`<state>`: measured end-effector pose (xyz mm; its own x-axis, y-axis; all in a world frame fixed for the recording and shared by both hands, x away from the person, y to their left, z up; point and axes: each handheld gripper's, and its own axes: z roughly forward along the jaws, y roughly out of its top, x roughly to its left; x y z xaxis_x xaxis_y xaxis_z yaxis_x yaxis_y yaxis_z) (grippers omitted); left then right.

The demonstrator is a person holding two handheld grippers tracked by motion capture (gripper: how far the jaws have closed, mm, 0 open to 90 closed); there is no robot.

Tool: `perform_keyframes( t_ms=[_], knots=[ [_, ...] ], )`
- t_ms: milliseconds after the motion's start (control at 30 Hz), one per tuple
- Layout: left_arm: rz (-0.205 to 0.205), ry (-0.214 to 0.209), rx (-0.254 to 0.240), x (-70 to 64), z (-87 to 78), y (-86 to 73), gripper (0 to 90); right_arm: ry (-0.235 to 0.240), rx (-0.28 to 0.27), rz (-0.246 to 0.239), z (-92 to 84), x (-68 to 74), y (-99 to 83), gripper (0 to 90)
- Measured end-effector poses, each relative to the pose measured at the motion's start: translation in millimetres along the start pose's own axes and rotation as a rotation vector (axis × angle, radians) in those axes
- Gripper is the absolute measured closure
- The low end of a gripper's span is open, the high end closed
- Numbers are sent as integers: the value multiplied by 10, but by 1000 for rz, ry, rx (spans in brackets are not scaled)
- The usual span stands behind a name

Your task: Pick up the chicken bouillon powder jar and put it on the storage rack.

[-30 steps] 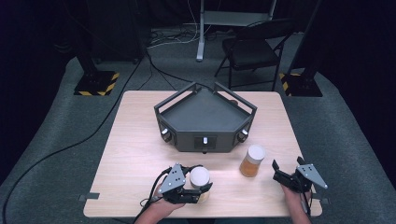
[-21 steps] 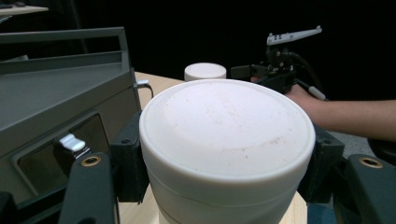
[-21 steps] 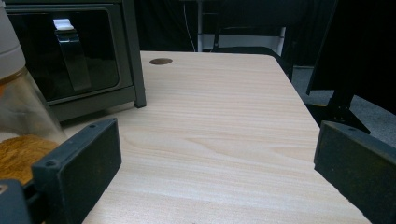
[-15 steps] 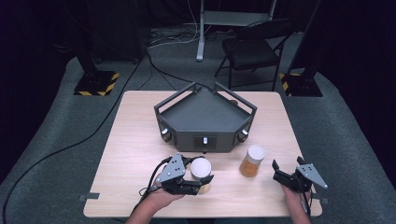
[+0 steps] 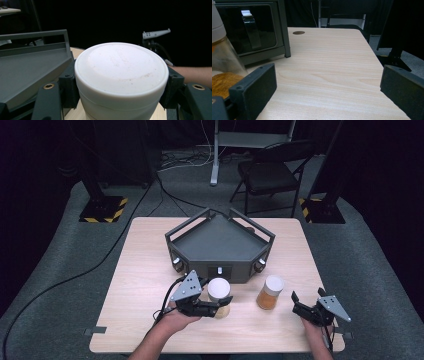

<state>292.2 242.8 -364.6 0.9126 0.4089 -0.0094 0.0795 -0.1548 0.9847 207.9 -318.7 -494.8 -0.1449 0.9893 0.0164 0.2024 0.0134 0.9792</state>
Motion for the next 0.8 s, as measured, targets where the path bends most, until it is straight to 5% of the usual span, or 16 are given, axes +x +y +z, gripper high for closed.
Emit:
perform_keyframes(
  t_ms=[800],
  knots=[
    [37, 112, -37, 156, 131, 519, 333, 2, 0, 6, 8, -15, 2, 0]
  ],
)
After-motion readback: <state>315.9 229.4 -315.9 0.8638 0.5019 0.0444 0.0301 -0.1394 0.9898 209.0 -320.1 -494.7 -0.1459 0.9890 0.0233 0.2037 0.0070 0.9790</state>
